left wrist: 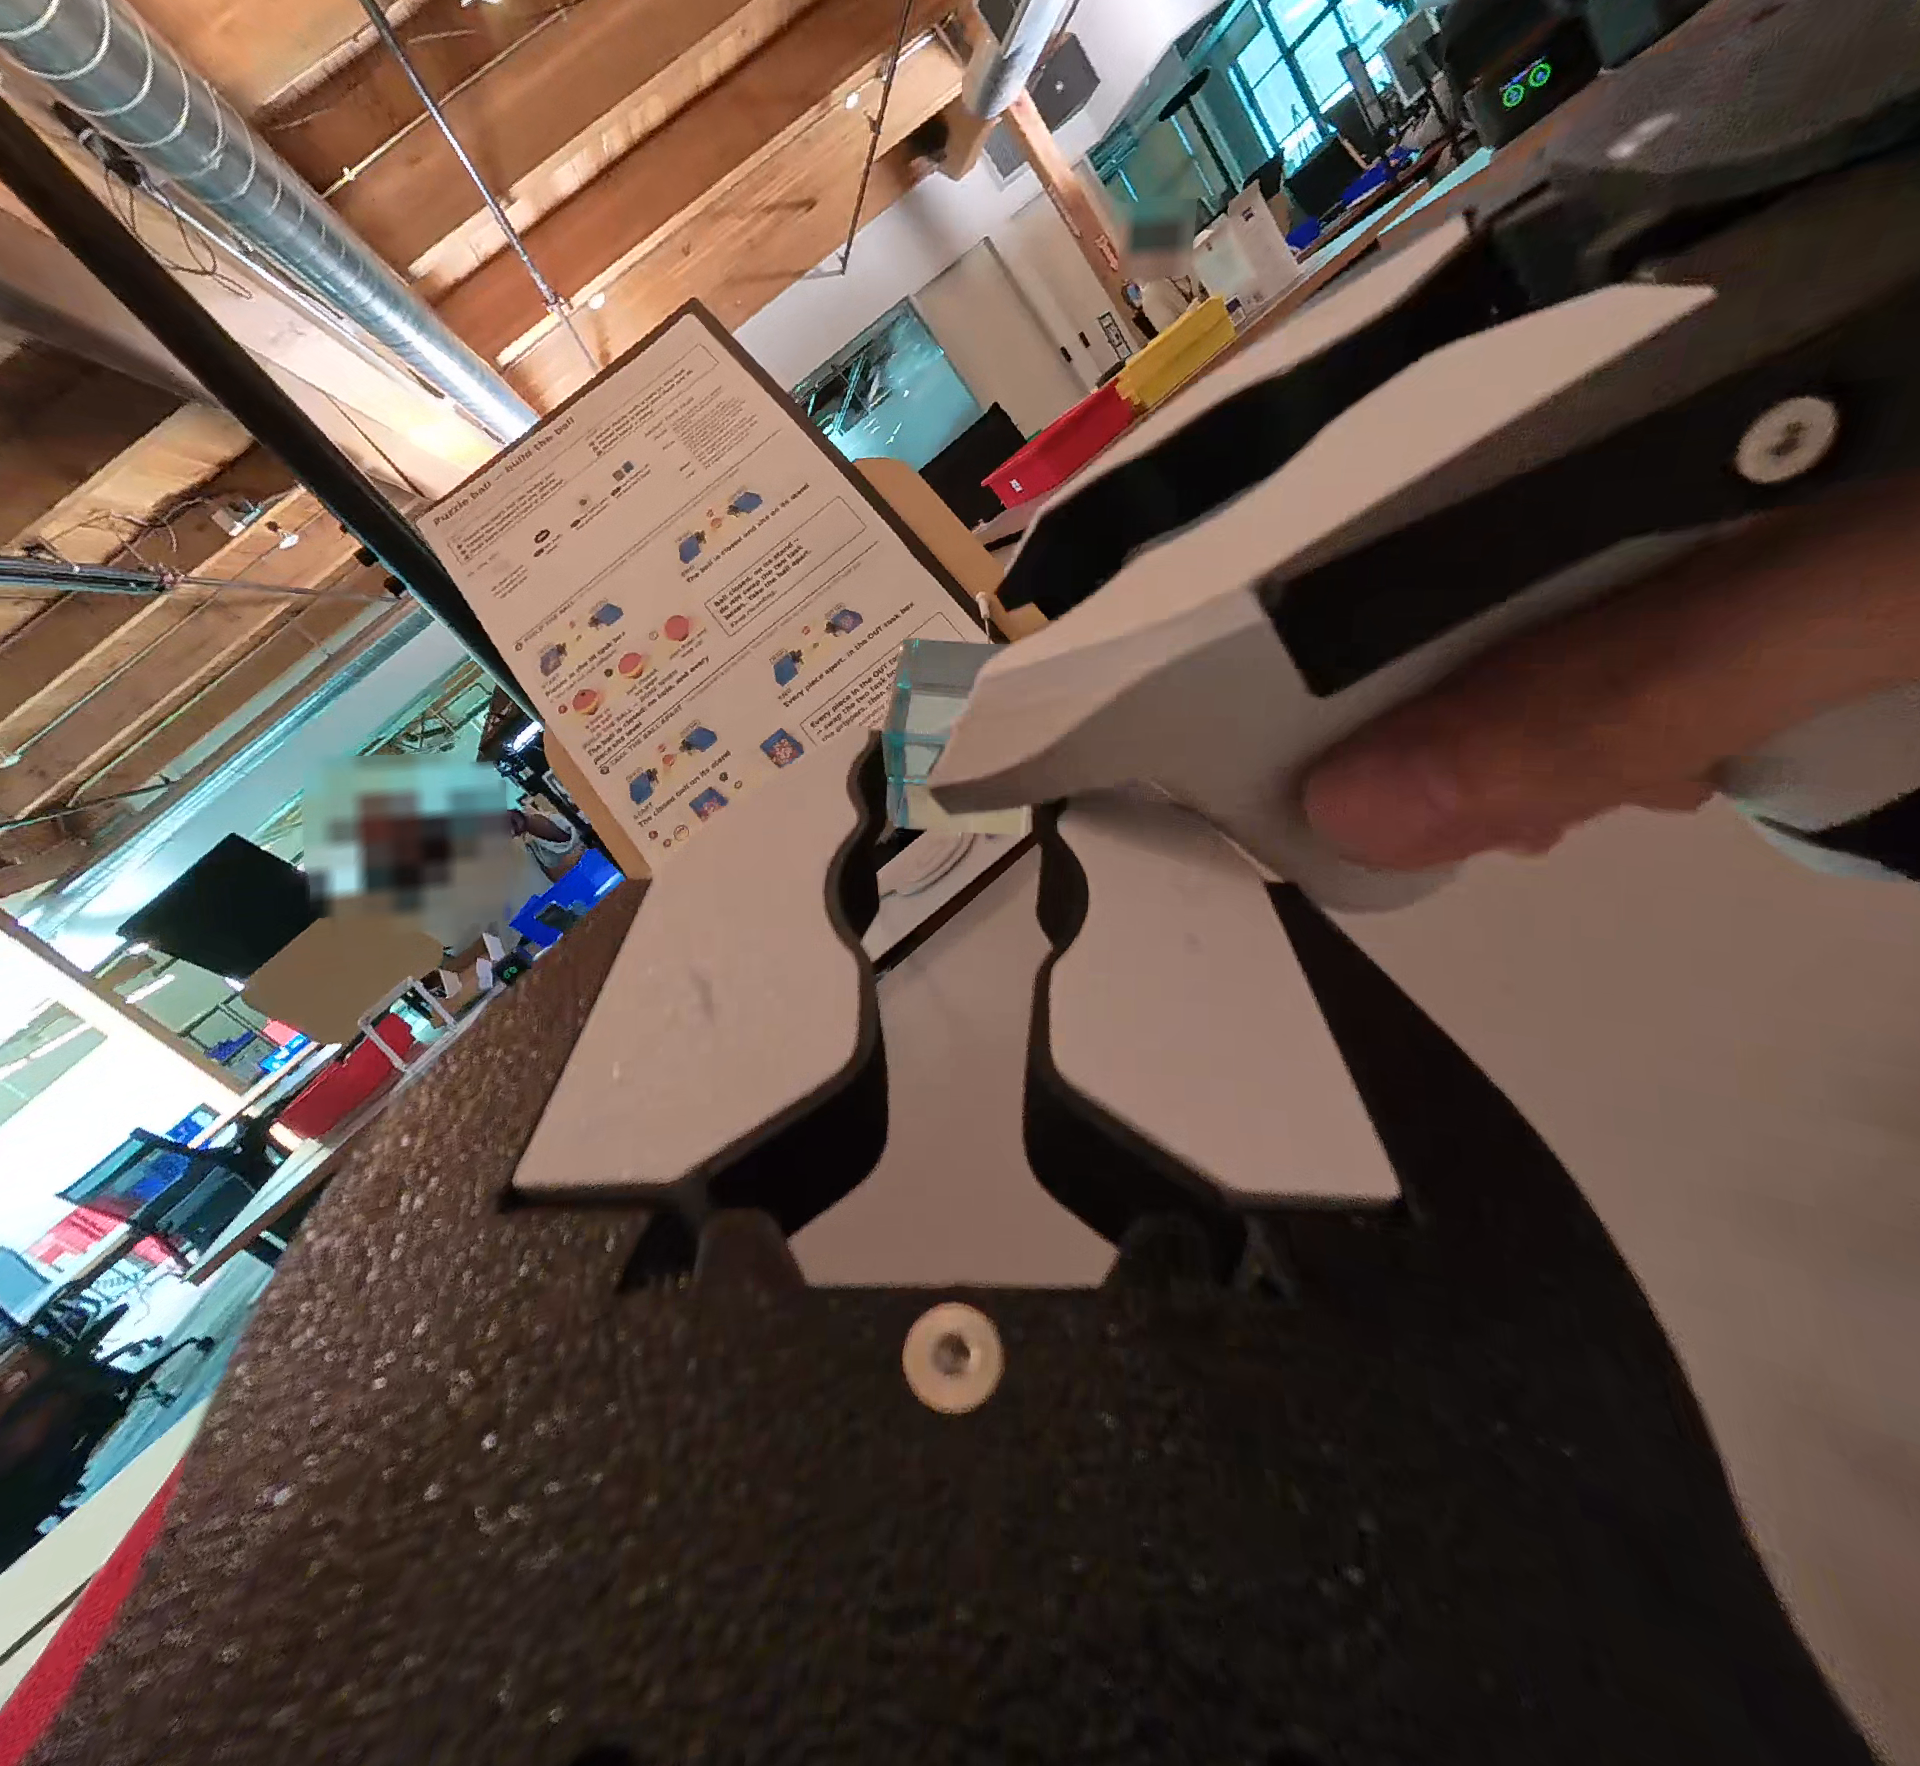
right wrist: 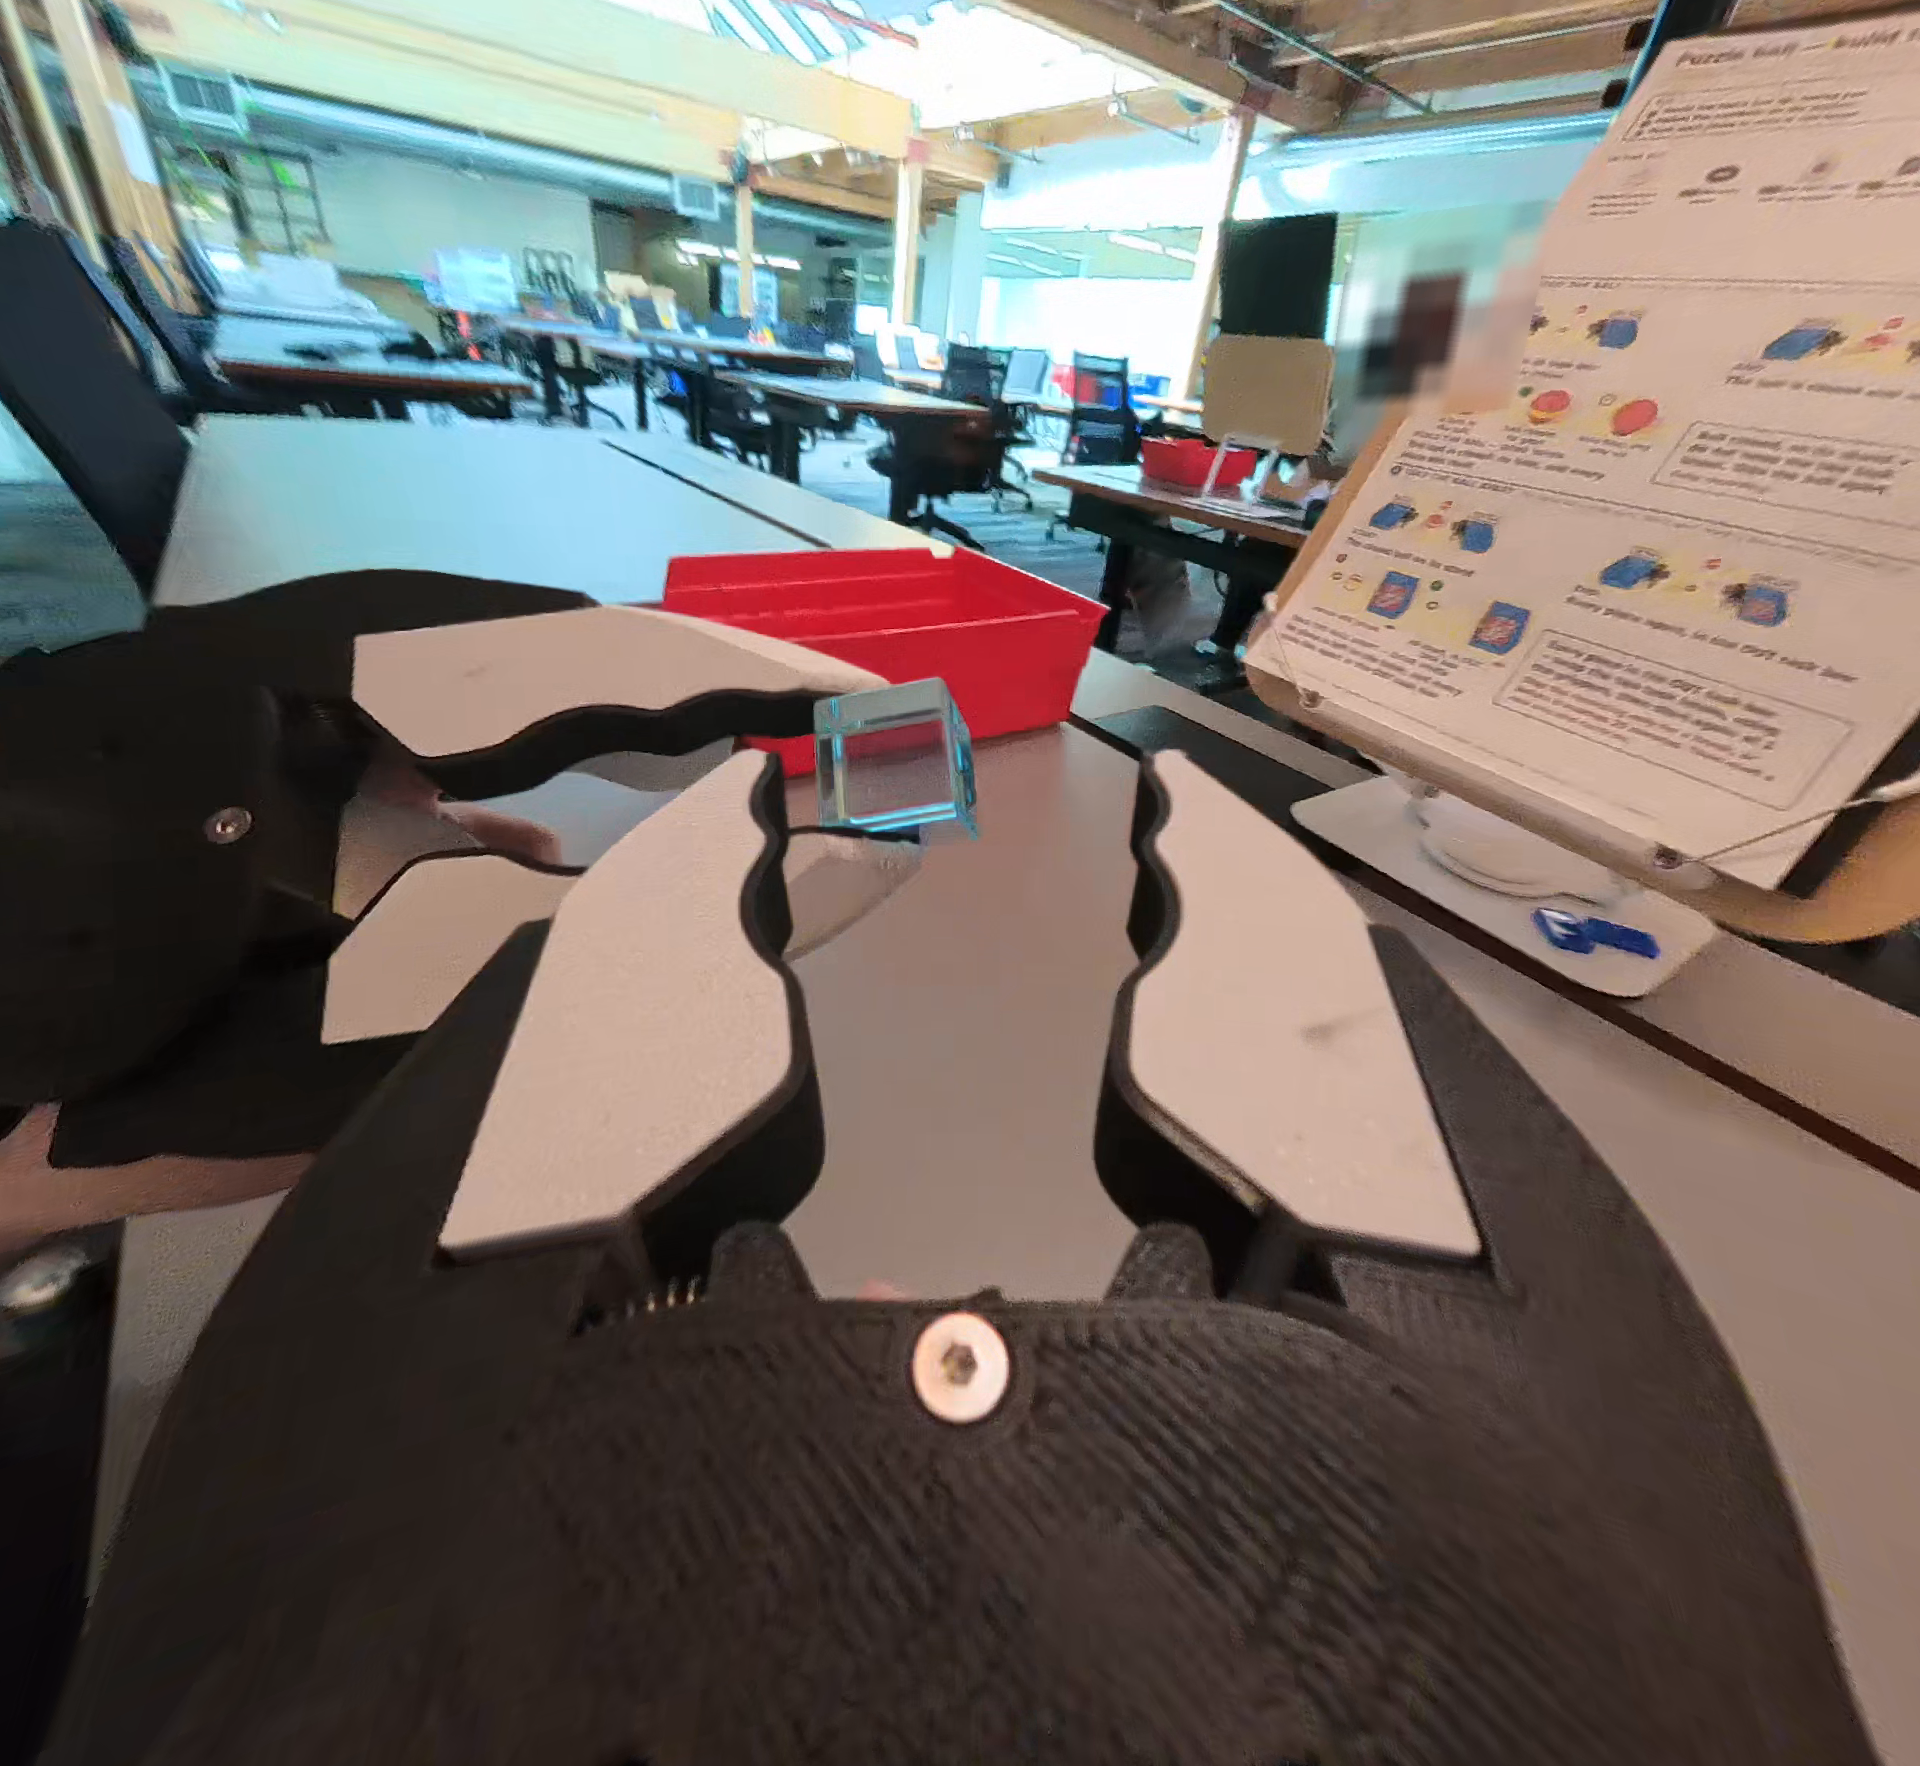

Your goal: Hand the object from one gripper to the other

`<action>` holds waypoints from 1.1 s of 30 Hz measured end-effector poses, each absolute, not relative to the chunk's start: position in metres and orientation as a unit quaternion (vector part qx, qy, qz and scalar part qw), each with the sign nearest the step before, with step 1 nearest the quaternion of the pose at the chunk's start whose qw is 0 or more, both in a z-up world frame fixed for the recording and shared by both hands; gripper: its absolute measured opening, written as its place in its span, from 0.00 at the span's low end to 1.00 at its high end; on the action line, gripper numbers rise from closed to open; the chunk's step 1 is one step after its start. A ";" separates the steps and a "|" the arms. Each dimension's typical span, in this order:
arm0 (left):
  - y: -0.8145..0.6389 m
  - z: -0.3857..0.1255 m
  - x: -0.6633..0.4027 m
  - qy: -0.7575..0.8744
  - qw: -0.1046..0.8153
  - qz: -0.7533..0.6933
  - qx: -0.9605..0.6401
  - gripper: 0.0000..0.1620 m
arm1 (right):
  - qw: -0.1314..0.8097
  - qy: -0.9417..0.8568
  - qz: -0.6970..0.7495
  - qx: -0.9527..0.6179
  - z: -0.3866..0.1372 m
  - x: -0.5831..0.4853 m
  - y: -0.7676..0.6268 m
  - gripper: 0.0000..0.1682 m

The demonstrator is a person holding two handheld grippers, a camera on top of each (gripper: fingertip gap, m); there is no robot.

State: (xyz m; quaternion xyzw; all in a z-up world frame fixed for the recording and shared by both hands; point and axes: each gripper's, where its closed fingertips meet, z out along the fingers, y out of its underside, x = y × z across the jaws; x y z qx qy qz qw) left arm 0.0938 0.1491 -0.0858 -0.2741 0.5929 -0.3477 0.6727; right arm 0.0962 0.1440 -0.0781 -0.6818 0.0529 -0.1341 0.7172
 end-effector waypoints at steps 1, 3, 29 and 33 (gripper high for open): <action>0.147 -0.087 0.094 0.594 0.676 -0.342 -0.270 0.16 | 0.708 0.045 -0.136 -0.692 -0.078 0.094 0.144 0.36; 0.145 -0.088 0.094 0.597 0.687 -0.323 -0.259 0.16 | 0.679 0.031 -0.136 -0.721 -0.084 0.090 0.143 0.33; 0.120 -0.107 0.070 0.681 0.183 -0.600 -0.378 0.37 | 0.474 -0.330 -0.325 -0.749 -0.120 0.083 0.101 0.16; 0.115 -0.126 0.073 0.694 0.168 -0.560 -0.420 0.32 | 0.438 -0.360 -0.373 -0.735 -0.126 0.078 0.115 0.16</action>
